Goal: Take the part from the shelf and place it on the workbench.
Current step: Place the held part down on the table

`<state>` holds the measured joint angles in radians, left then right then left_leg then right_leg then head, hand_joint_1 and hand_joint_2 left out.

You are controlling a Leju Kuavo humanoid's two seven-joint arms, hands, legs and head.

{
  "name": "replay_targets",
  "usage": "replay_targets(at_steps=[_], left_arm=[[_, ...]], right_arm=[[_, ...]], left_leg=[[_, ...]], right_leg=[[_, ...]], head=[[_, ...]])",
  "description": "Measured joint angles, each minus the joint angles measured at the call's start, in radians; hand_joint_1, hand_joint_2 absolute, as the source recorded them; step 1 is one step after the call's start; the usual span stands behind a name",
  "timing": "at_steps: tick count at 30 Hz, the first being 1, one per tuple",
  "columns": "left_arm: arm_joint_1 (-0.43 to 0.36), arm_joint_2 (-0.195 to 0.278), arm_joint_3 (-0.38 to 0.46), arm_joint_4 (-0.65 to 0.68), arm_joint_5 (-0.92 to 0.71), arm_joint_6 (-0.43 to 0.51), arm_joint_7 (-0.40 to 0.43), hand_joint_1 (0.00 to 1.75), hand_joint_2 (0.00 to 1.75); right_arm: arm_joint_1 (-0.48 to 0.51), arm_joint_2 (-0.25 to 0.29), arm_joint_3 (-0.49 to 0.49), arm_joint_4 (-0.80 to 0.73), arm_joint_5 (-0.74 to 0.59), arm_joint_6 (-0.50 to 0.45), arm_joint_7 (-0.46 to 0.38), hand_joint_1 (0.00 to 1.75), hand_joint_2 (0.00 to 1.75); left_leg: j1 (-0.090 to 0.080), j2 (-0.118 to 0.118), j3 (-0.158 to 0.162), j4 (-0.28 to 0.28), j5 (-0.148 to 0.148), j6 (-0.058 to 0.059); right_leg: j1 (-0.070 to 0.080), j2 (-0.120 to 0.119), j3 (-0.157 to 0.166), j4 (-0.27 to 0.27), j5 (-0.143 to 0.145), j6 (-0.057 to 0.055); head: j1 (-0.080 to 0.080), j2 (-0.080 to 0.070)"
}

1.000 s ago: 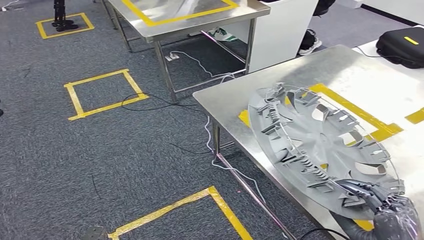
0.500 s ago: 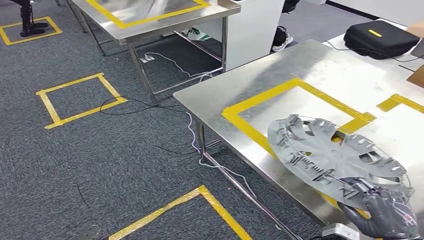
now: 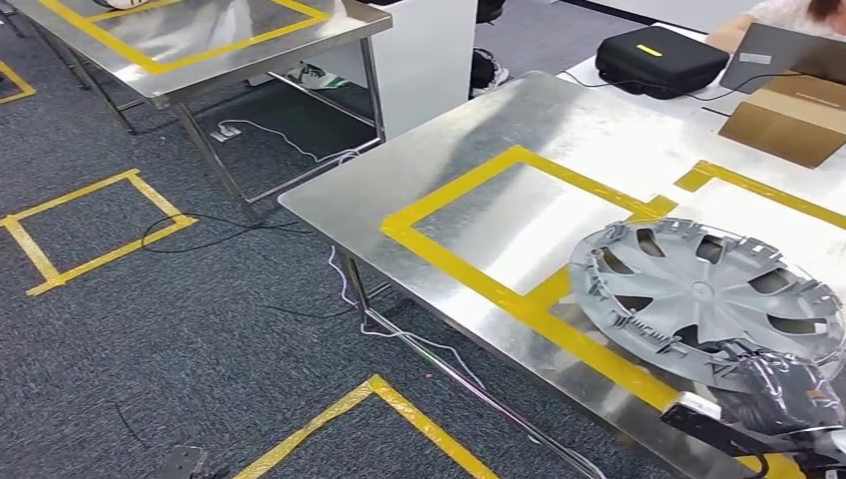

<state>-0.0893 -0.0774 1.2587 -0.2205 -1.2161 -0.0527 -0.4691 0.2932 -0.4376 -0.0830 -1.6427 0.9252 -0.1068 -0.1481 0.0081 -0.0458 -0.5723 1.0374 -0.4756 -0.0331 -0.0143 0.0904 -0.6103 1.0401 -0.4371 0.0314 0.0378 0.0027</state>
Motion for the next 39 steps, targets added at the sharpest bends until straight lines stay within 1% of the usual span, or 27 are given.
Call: replay_targets(at_steps=[1, 3, 4, 5, 7, 9, 10, 11, 12, 14, 15, 16, 18, 20, 21, 24, 25, 26, 27, 29, 30, 31, 32, 33, 35, 37, 39], left_arm=[[-0.001, 0.000, -0.001, 0.000, 0.000, -0.001, -0.001, 0.00, 1.75], [-0.002, 0.000, -0.003, 0.000, 0.000, -0.002, -0.002, 0.00, 1.75], [-0.002, 0.000, -0.004, 0.000, 0.000, -0.002, -0.003, 0.00, 1.75], [-0.002, 0.000, -0.004, 0.000, 0.000, -0.003, -0.004, 0.00, 1.75], [-0.001, 0.001, -0.005, 0.000, 0.000, -0.004, -0.009, 0.00, 1.75], [0.000, 0.003, -0.006, 0.000, -0.001, -0.009, -0.016, 0.00, 1.75], [0.001, 0.004, -0.008, 0.000, -0.003, -0.012, -0.017, 0.00, 1.75], [0.000, 0.004, -0.010, 0.000, -0.005, -0.015, -0.018, 0.00, 1.75], [0.000, 0.004, -0.011, 0.000, -0.007, -0.017, -0.018, 0.00, 1.75], [-0.001, 0.004, -0.014, 0.000, -0.013, -0.017, -0.018, 0.00, 1.75], [-0.002, 0.004, -0.017, 0.000, -0.017, -0.015, -0.018, 0.00, 1.31], [-0.004, 0.004, -0.020, 0.000, -0.021, -0.010, -0.018, 0.00, 0.87], [-0.007, 0.004, -0.027, 0.000, -0.024, 0.002, -0.019, 0.00, 0.00], [-0.008, 0.004, -0.032, 0.000, -0.024, 0.011, -0.020, 0.00, 0.00], [-0.008, 0.004, -0.034, 0.000, -0.024, 0.014, -0.021, 0.00, 0.00], [-0.006, 0.004, -0.037, 0.001, -0.020, 0.015, -0.023, 0.00, 0.00], [-0.003, 0.005, -0.037, 0.001, -0.018, 0.014, -0.025, 0.00, 0.00], [-0.001, 0.006, -0.037, 0.001, -0.016, 0.012, -0.028, 0.00, 0.00], [0.002, 0.006, -0.037, 0.001, -0.014, 0.010, -0.031, 0.00, 0.00], [0.003, 0.005, -0.036, 0.001, -0.010, 0.006, -0.035, 0.00, 0.00], [0.002, 0.004, -0.036, 0.002, -0.008, 0.005, -0.036, 0.00, 0.00], [0.002, 0.003, -0.036, 0.002, -0.007, 0.005, -0.037, 0.00, 0.00], [0.002, 0.003, -0.036, 0.002, -0.006, 0.005, -0.037, 0.00, 0.00], [0.003, 0.003, -0.036, 0.002, -0.006, 0.006, -0.038, 0.00, 0.00], [0.006, 0.004, -0.036, 0.002, -0.005, 0.008, -0.039, 0.00, 0.00], [0.006, 0.006, -0.036, 0.002, -0.003, 0.008, -0.039, 0.00, 0.00], [0.006, 0.007, -0.036, 0.002, -0.003, 0.008, -0.039, 0.00, 0.00]], right_arm=[[-0.010, -0.004, -0.003, 0.021, 0.002, 0.001, 0.000, 1.75, 1.75], [-0.021, -0.011, -0.009, 0.055, 0.002, 0.002, 0.000, 1.75, 1.75], [-0.023, -0.013, -0.012, 0.069, 0.003, 0.002, 0.000, 1.75, 1.75], [-0.026, -0.015, -0.014, 0.079, 0.004, 0.003, 0.000, 1.75, 1.75], [-0.038, -0.018, -0.017, 0.097, 0.009, 0.009, 0.001, 0.87, 0.87], [-0.058, -0.018, -0.019, 0.132, 0.021, 0.023, 0.004, 0.00, 0.00], [-0.067, -0.018, -0.021, 0.158, 0.029, 0.033, 0.007, 0.00, 0.00], [-0.076, -0.019, -0.024, 0.186, 0.034, 0.040, 0.010, 0.00, 0.00], [-0.088, -0.019, -0.028, 0.212, 0.039, 0.046, 0.013, 0.00, 0.00], [-0.124, -0.020, -0.040, 0.258, 0.049, 0.051, 0.025, 0.00, 0.00], [-0.146, -0.020, -0.047, 0.280, 0.056, 0.051, 0.038, 0.00, 0.00], [-0.166, -0.020, -0.055, 0.302, 0.064, 0.051, 0.052, 0.00, 0.00], [-0.196, -0.019, -0.072, 0.337, 0.079, 0.046, 0.075, 0.00, 0.00], [-0.212, -0.014, -0.087, 0.358, 0.079, 0.038, 0.070, 0.00, 0.00], [-0.217, -0.008, -0.094, 0.365, 0.068, 0.030, 0.054, 0.00, 0.00], [-0.212, 0.028, -0.127, 0.357, -0.024, 0.014, -0.037, 0.00, 0.00], [-0.205, 0.045, -0.139, 0.345, -0.078, 0.021, -0.078, 0.00, 0.00], [-0.199, 0.065, -0.152, 0.328, -0.158, 0.040, -0.130, 0.00, 0.00], [-0.193, 0.090, -0.165, 0.306, -0.261, 0.074, -0.190, 0.00, 0.00], [-0.179, 0.152, -0.188, 0.241, -0.478, 0.164, -0.297, 0.00, 0.00], [-0.169, 0.184, -0.194, 0.199, -0.565, 0.206, -0.330, 0.00, 0.00], [-0.158, 0.213, -0.198, 0.158, -0.625, 0.236, -0.347, 0.00, 0.00], [-0.147, 0.237, -0.200, 0.117, -0.667, 0.256, -0.355, 0.00, 0.00], [-0.137, 0.257, -0.201, 0.080, -0.692, 0.268, -0.357, 0.00, 0.00], [-0.120, 0.287, -0.202, 0.021, -0.718, 0.283, -0.358, 0.00, 0.00], [-0.111, 0.305, -0.203, -0.020, -0.728, 0.290, -0.359, 0.00, 0.00], [-0.105, 0.317, -0.205, -0.045, -0.732, 0.291, -0.360, 0.00, 0.00]], left_leg=[[0.001, -0.010, 0.012, -0.024, 0.002, 0.003], [0.000, 0.000, 0.014, -0.032, 0.004, 0.015], [0.001, 0.009, 0.015, -0.033, 0.007, 0.023], [0.001, 0.018, 0.015, -0.035, 0.009, 0.030], [-0.001, 0.035, 0.014, -0.036, 0.011, 0.040], [-0.008, 0.049, 0.012, -0.029, 0.006, 0.045], [-0.012, 0.054, 0.009, -0.020, 0.001, 0.047], [-0.015, 0.058, 0.004, -0.007, -0.006, 0.048], [-0.018, 0.064, -0.001, 0.011, -0.016, 0.048], [-0.023, 0.077, -0.011, 0.050, -0.039, 0.047], [-0.025, 0.082, -0.016, 0.071, -0.053, 0.044], [-0.025, 0.086, -0.021, 0.091, -0.065, 0.039], [-0.023, 0.089, -0.030, 0.126, -0.087, 0.028], [-0.019, 0.083, -0.039, 0.165, -0.112, 0.015], [-0.018, 0.075, -0.051, 0.196, -0.134, 0.009], [-0.011, 0.056, -0.121, 0.333, -0.219, -0.008], [-0.008, 0.055, -0.138, 0.362, -0.226, -0.013], [-0.004, 0.055, -0.143, 0.366, -0.215, -0.019], [0.001, 0.055, -0.133, 0.343, -0.186, -0.026], [0.015, 0.053, -0.093, 0.247, -0.115, -0.045], [0.019, 0.050, -0.075, 0.199, -0.097, -0.046], [0.020, 0.047, -0.065, 0.166, -0.088, -0.040], [0.019, 0.045, -0.062, 0.148, -0.088, -0.031], [0.017, 0.044, -0.062, 0.139, -0.087, -0.015], [0.019, 0.045, -0.061, 0.129, -0.078, 0.002], [0.019, 0.045, -0.060, 0.122, -0.072, 0.015], [0.016, 0.046, -0.061, 0.119, -0.070, 0.021]], right_leg=[[0.001, 0.007, -0.003, -0.002, 0.002, 0.006], [-0.001, 0.019, -0.007, -0.012, 0.007, 0.018], [-0.002, 0.013, -0.008, -0.010, 0.004, 0.022], [-0.003, -0.004, -0.015, 0.007, -0.009, 0.026], [-0.003, -0.054, -0.054, 0.105, -0.067, 0.030], [-0.003, -0.078, -0.112, 0.237, -0.129, 0.034], [-0.002, -0.082, -0.127, 0.275, -0.140, 0.033], [0.000, -0.082, -0.126, 0.281, -0.135, 0.031], [0.003, -0.083, -0.108, 0.253, -0.115, 0.026], [0.013, -0.094, -0.055, 0.162, -0.079, 0.011], [0.018, -0.099, -0.039, 0.136, -0.074, 0.005], [0.022, -0.102, -0.035, 0.131, -0.080, 0.000], [0.028, -0.096, -0.045, 0.158, -0.099, -0.009], [0.026, -0.093, -0.045, 0.168, -0.103, -0.015], [0.023, -0.091, -0.044, 0.167, -0.100, -0.019], [0.016, -0.088, -0.057, 0.166, -0.090, -0.024], [0.012, -0.086, -0.063, 0.166, -0.088, -0.021], [0.007, -0.082, -0.068, 0.166, -0.085, -0.018], [0.001, -0.077, -0.071, 0.166, -0.083, -0.013], [-0.010, -0.069, -0.076, 0.170, -0.082, 0.003], [-0.012, -0.065, -0.080, 0.173, -0.082, 0.013], [-0.013, -0.063, -0.084, 0.173, -0.080, 0.023], [-0.013, -0.063, -0.086, 0.169, -0.076, 0.031], [-0.013, -0.062, -0.085, 0.161, -0.071, 0.038], [-0.013, -0.067, -0.085, 0.156, -0.071, 0.047], [-0.012, -0.075, -0.108, 0.207, -0.105, 0.048], [-0.008, -0.079, -0.157, 0.313, -0.156, 0.048]], head=[[-0.001, 0.000], [-0.002, 0.000], [-0.002, 0.000], [-0.001, 0.000], [0.002, 0.000], [0.003, 0.000], [0.003, 0.000], [0.003, 0.000], [0.003, 0.000], [0.003, 0.000], [0.003, 0.000], [0.002, 0.000], [0.002, 0.000], [0.001, 0.000], [0.000, 0.000], [-0.001, 0.000], [-0.001, 0.000], [-0.001, 0.000], [-0.001, 0.000], [-0.004, 0.000], [-0.008, 0.000], [-0.011, 0.000], [-0.014, 0.000], [-0.014, 0.000], [-0.011, 0.000], [-0.007, 0.000], [-0.005, 0.000]])
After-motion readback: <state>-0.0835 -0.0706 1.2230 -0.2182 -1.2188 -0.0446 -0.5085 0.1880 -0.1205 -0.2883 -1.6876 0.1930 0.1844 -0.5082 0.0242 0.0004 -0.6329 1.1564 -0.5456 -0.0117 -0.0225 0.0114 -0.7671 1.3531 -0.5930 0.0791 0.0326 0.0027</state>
